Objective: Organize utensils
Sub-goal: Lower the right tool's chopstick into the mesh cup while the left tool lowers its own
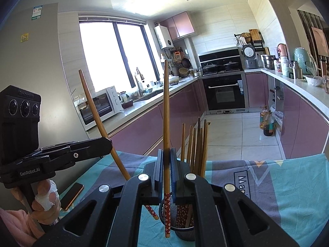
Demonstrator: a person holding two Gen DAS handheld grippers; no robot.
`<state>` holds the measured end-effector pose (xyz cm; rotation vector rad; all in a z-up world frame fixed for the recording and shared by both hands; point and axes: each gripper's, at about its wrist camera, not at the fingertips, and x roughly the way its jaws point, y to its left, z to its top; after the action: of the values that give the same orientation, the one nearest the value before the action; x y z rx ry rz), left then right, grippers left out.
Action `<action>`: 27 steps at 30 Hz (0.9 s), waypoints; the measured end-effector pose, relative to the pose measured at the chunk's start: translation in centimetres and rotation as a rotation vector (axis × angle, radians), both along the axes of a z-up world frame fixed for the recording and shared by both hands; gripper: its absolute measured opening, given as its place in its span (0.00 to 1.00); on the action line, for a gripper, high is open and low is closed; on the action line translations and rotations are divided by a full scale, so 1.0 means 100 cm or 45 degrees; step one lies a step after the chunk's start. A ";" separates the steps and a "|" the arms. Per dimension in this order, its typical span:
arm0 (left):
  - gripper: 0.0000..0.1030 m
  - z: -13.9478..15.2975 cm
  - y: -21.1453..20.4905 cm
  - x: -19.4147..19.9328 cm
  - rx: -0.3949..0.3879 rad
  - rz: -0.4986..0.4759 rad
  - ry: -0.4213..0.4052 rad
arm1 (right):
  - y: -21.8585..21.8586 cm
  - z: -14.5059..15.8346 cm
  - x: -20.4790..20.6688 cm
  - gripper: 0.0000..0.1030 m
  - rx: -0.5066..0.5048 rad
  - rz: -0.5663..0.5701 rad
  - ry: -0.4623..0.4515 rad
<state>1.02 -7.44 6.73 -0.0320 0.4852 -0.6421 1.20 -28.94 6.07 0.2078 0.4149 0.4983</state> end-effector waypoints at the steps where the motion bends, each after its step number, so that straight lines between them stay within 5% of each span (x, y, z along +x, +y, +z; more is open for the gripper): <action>1: 0.07 0.001 0.001 0.000 0.000 0.000 0.000 | 0.000 0.000 0.000 0.05 0.000 0.001 0.000; 27: 0.07 0.012 -0.007 0.017 0.005 -0.006 0.021 | -0.001 -0.001 0.009 0.05 0.012 -0.024 0.003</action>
<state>2.72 -8.14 7.89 -0.0324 0.5028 -0.6457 2.15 -29.03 5.99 0.2213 0.4126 0.4819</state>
